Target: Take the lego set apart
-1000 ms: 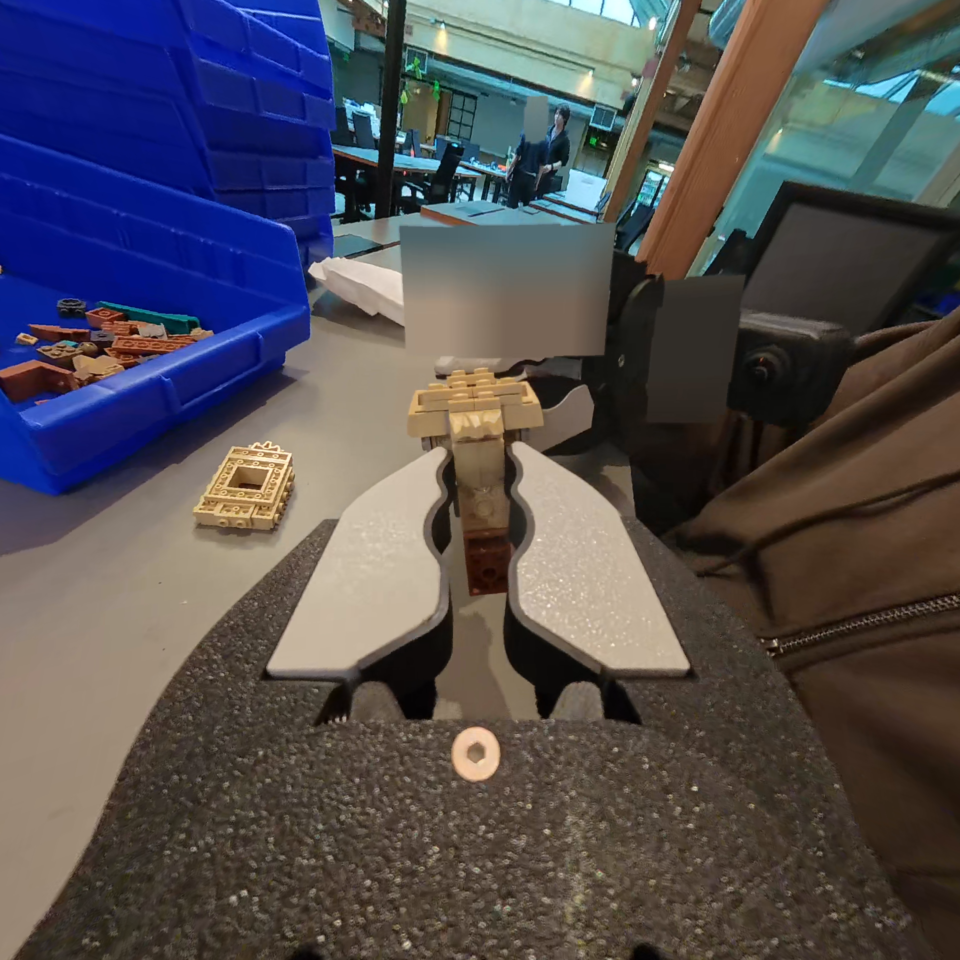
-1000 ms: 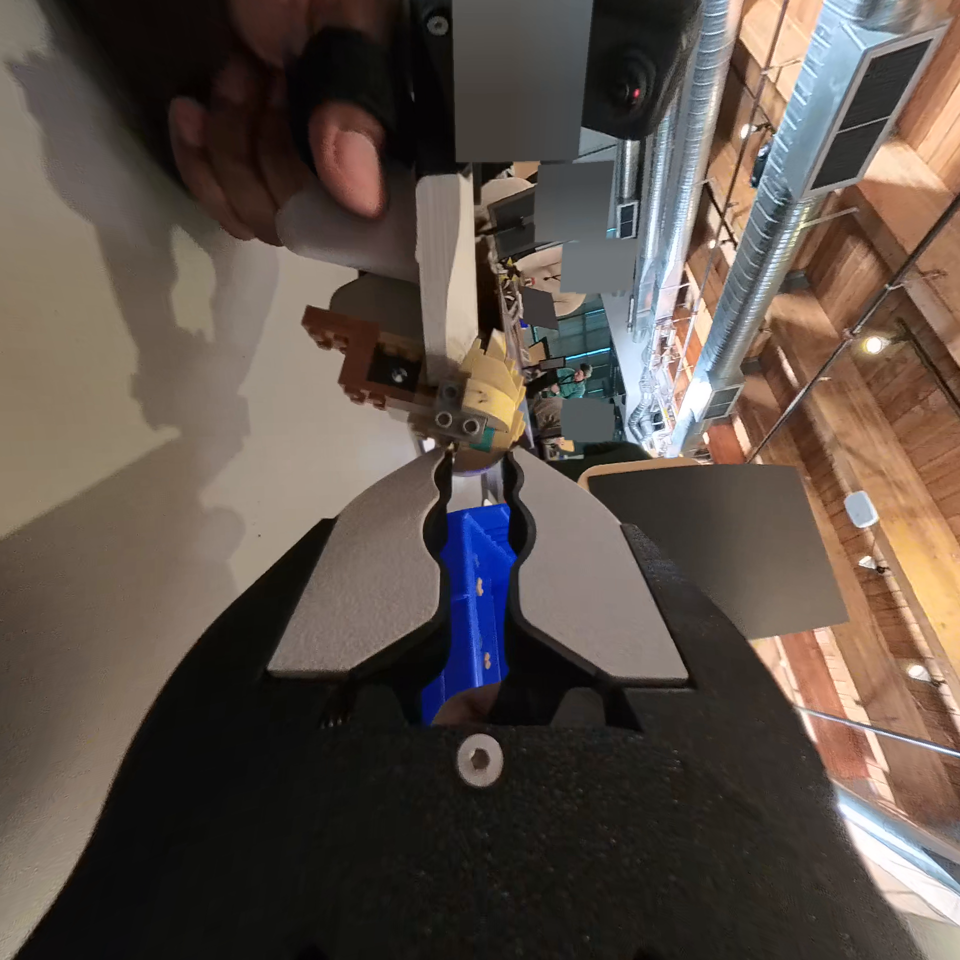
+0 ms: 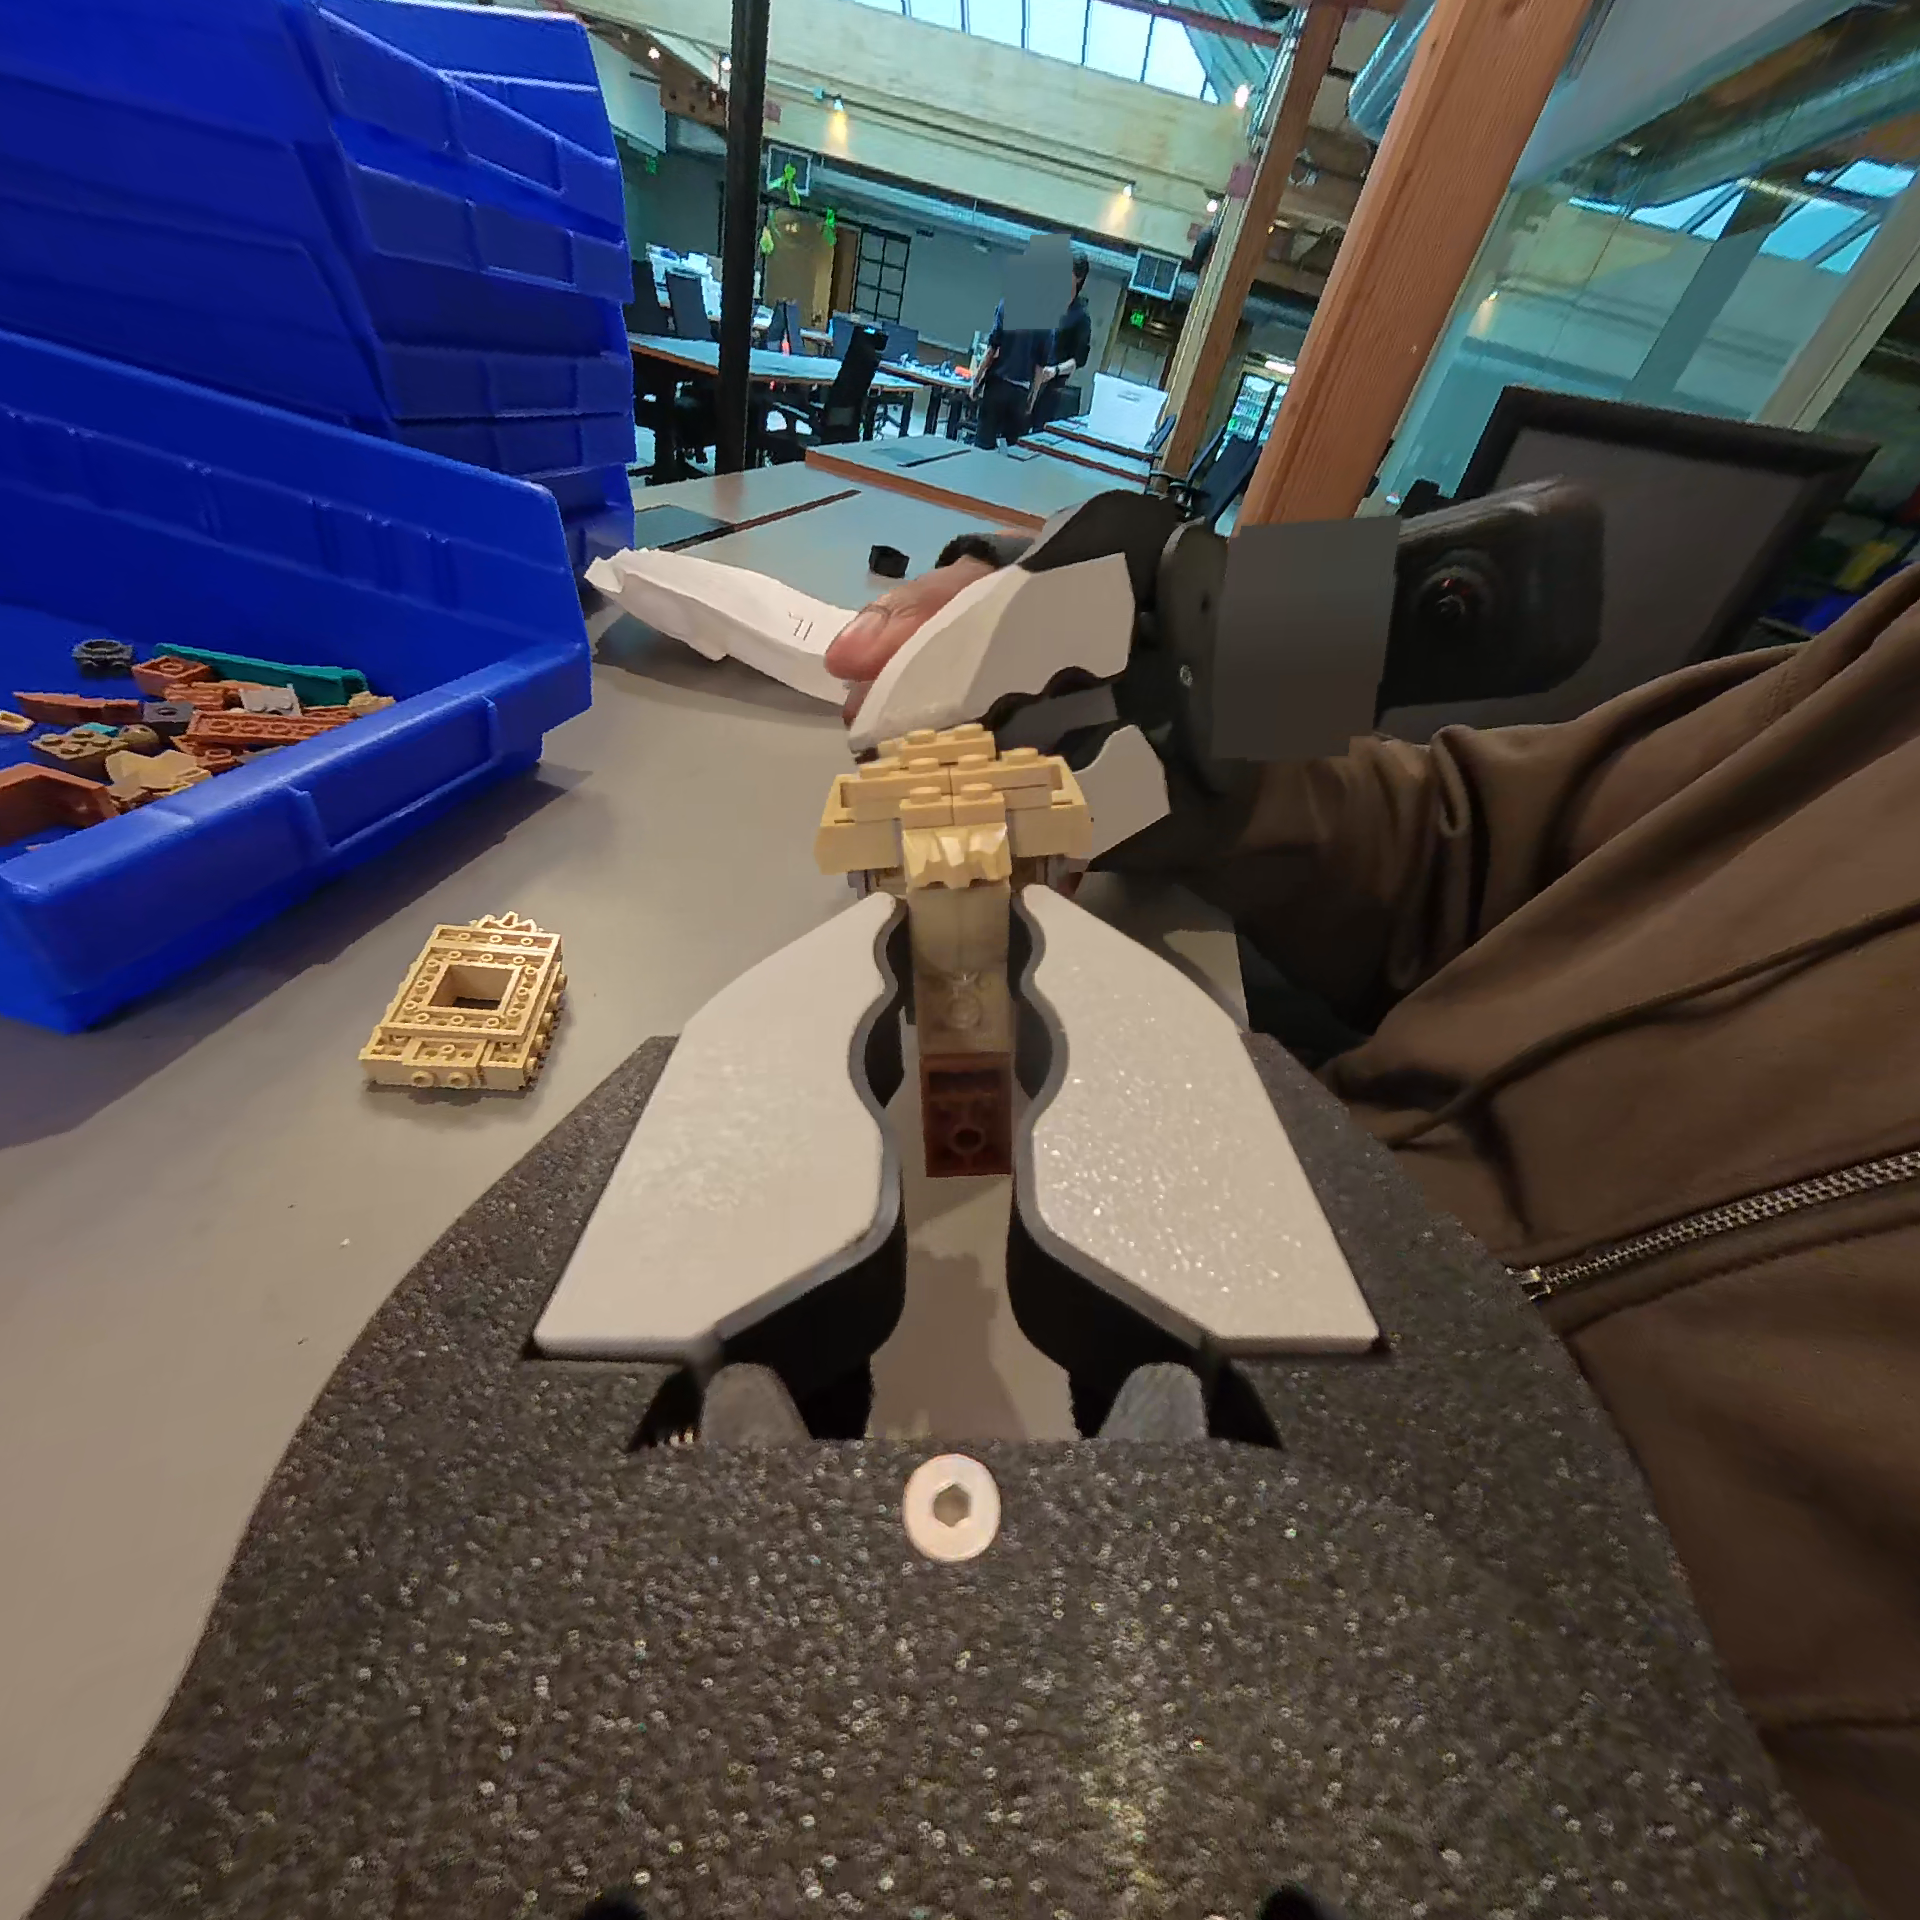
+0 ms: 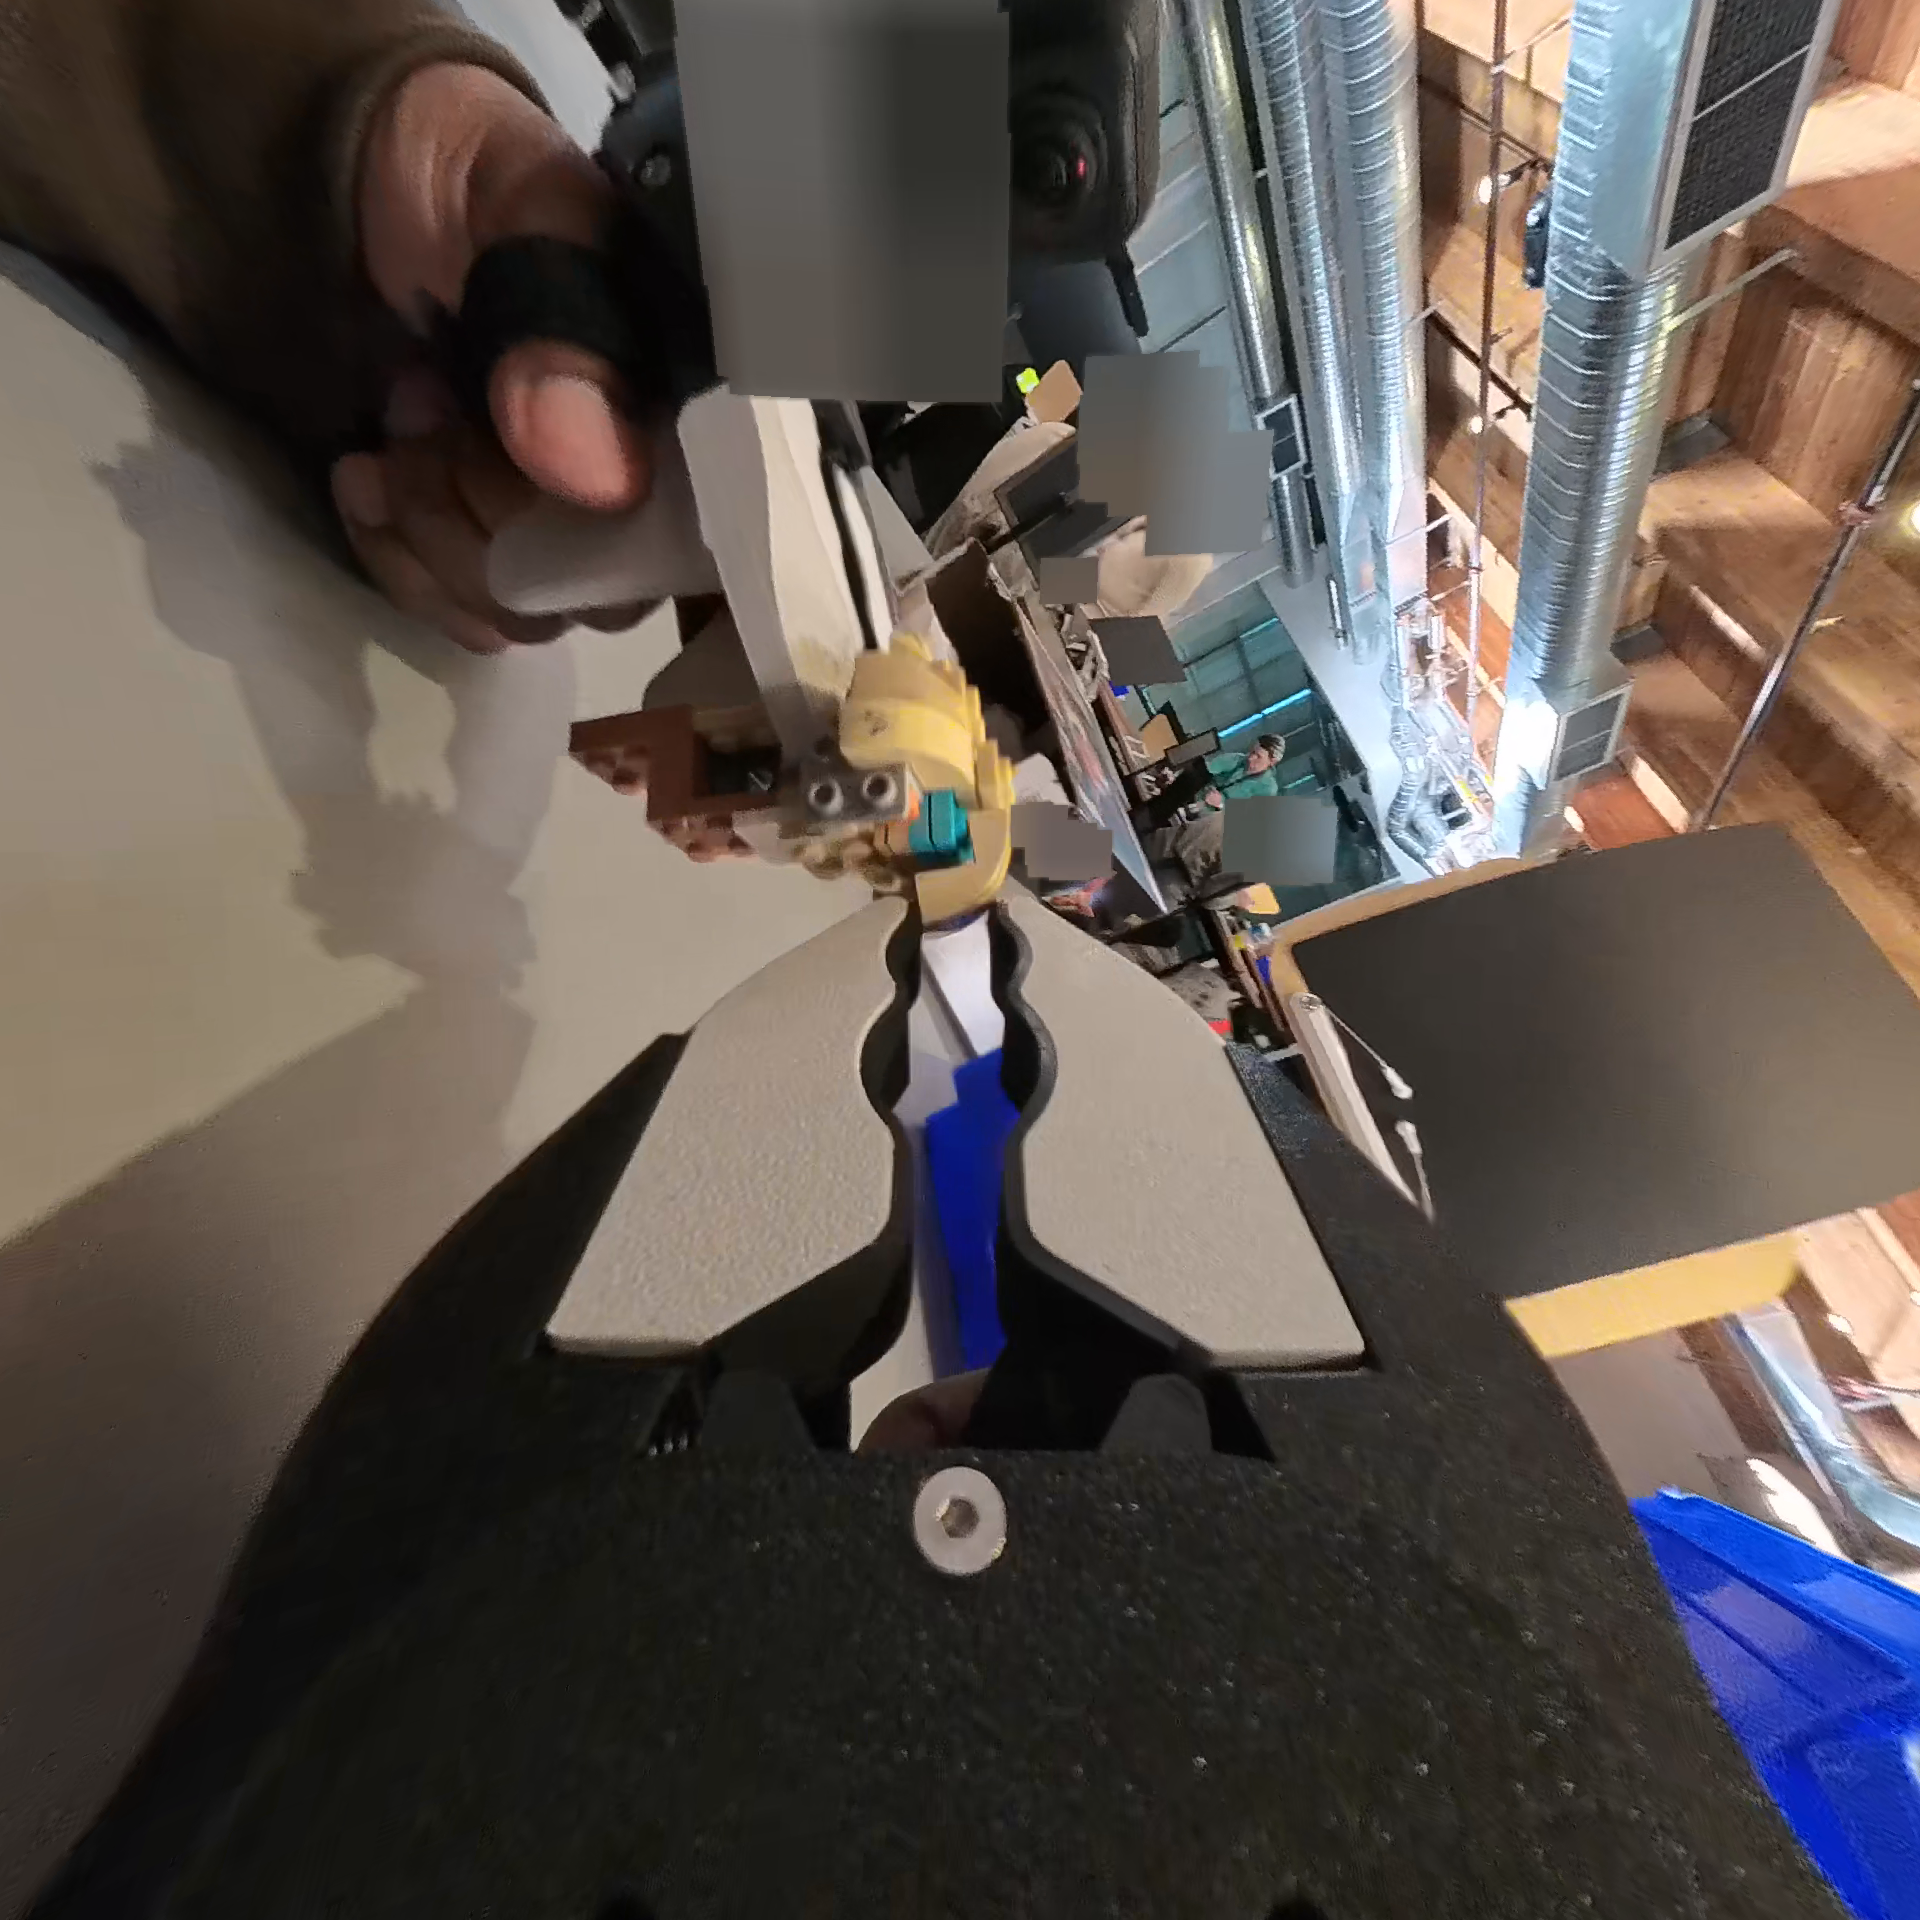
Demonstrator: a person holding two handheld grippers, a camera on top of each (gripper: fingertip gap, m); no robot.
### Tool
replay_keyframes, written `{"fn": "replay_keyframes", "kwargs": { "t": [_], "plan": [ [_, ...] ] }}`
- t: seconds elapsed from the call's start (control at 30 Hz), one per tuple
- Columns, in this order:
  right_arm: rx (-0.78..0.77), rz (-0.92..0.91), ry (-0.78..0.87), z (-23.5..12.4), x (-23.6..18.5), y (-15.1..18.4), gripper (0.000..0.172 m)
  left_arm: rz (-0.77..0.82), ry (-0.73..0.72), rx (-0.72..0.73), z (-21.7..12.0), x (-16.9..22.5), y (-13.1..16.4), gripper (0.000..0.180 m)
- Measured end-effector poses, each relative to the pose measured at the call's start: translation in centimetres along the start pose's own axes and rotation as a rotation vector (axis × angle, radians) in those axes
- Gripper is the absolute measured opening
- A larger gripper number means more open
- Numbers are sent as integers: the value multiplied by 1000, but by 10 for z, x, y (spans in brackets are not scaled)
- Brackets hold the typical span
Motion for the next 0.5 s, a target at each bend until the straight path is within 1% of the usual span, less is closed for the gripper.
{"fn": "replay_keyframes", "kwargs": {
  "t": [0.1,0.23,0.37,0.5],
  "plan": [
    [-17,-43,26,1,-2,0,12,-7,27,26,-1,2,-1,17],
    [-16,-56,40,2,-2,-2,12,-6,24,28,-1,2,-1,17],
    [-11,-45,44,2,-3,-2,11,-2,25,28,-1,2,-1,17],
    [4,-17,82,1,2,-2,10,28,23,38,-1,2,-4,17]
  ]
}}
Point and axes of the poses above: each gripper's, where its closed fingertips meet, z out along the fingers, y out of its underside, x = y × z across the jaws, the point moved 8 cm from there along -z, back along the fingers, and after that the axes turned 9 degrees about -z, right-handed, at the moved point
